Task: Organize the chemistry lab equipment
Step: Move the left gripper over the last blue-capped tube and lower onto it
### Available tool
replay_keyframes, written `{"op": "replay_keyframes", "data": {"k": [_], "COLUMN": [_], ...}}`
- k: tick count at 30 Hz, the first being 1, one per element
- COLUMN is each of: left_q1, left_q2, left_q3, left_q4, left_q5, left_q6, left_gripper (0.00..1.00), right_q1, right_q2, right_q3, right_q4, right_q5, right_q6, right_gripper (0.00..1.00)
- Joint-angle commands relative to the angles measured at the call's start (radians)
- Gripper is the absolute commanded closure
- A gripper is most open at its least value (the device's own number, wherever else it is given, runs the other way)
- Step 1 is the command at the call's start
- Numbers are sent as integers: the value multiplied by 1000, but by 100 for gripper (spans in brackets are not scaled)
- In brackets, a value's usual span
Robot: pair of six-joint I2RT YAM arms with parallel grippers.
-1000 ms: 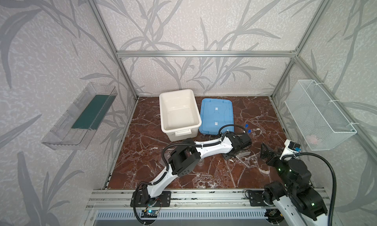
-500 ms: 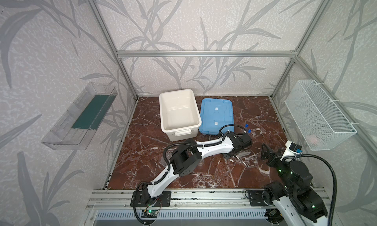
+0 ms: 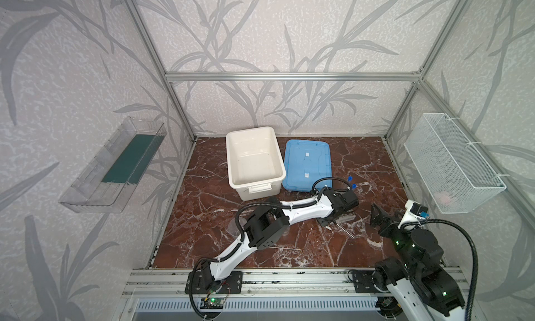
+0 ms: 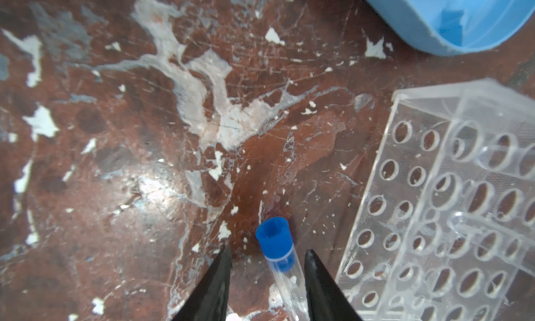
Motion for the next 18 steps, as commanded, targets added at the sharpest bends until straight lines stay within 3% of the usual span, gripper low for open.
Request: {"op": "replay_keyframes", "data": {"k": [1,10,18], "left_q1": [-1,5,17], "left_q2": [18,-14,-57], "left_q3": [24,-30,-105], "left_q4": [-48,-42,-5], "left_q5": [-11,-11,-7], "left_q6": [-12,4,53], "left_gripper": [60,73,76], "right_q1": [-2,-2,-1], "right_q2": [-12,-10,3], "right_q3": [-7,-8,-8], "right_q4": [13,13,15], "right_q5": [0,0,-3], "right_q6": [-8,-7,-9], "right_gripper": [4,4,4]}}
